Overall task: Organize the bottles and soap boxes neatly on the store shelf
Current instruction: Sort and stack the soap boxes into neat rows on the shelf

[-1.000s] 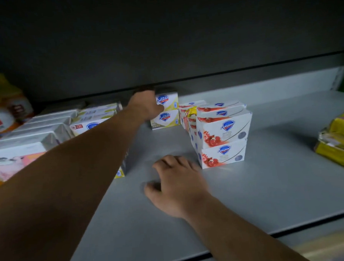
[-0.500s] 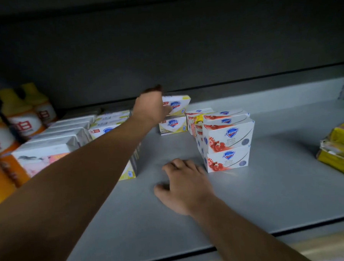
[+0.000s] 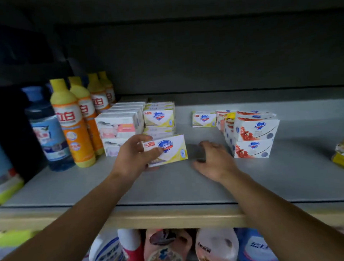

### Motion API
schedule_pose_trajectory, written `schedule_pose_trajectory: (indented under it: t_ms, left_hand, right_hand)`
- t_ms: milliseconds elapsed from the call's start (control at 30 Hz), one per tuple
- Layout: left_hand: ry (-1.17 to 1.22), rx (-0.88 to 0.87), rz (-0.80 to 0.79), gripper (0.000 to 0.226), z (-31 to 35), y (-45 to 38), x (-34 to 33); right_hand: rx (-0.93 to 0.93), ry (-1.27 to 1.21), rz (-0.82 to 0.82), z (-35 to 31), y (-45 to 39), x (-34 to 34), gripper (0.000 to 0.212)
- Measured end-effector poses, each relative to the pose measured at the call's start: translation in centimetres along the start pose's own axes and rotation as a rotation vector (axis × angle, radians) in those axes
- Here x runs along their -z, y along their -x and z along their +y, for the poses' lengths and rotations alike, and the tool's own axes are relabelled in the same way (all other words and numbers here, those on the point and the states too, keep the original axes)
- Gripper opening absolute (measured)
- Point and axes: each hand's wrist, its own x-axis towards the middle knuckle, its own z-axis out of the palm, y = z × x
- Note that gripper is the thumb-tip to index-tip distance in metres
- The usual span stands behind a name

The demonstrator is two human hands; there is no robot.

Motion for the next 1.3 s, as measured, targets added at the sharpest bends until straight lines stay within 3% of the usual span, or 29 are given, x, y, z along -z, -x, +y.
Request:
schedule_pose_trajectory:
  t_ms: [167,333,500,667,833,1000,1167,1233,1300]
  left_hand:
    - [0.14,0.094,0.041,0.031,-1.4,0.4,2.0]
    - [0.168,0.075,-0.006,0.033,-1.8,0.2,2.7]
    - [0.189,0.065,0.001,0.01,-1.9,-0.1,2.6]
    - [0.215,0.035,-0.098,0.021,-1.8,0.2,2.8]
    - [-0.057,-0.004,-0.056,0.072,-2.1,0.4,2.5]
    - [-0.158,-0.043,-0.025,0.074,-2.1,0.6,2.5]
    - [0.102,-0.005,-0.056,0.04,-1.9,0.5,2.6]
    - [0.142,-0.02,-0.022,0.024,-2.0,0.3,2.5]
    - [0.15,-0.042,-0.022,0.007,-2.1,0.4,2.5]
  right_hand:
    - [0.299,-0.413,-0.092,-3.7,1.2,-0.7,0.097]
    - [0.322,-0.682,0.015,-4.5,2.0,-2.1,0.08]
    - [0.268,-0.836,-0.012,-4.2,2.2,-1.9,0.065]
    - [0.097,-0.907,-0.004,-4.2,2.0,-1.4,0.037]
    - [-0.036,-0.897,-0.014,-4.1,1.6,-1.4,0.057]
    - [-0.064,-0.878,0.001,-4.1,1.6,-1.3,0.057]
    - [0.166,-0.936,0.043,-4.6,2.6,-1.0,0.028]
    - [0.269,-0.891,0.059,-4.6,3.0,-1.1,0.053]
    - [0.298,-0.852,0.046,-4.6,3.2,-1.3,0.065]
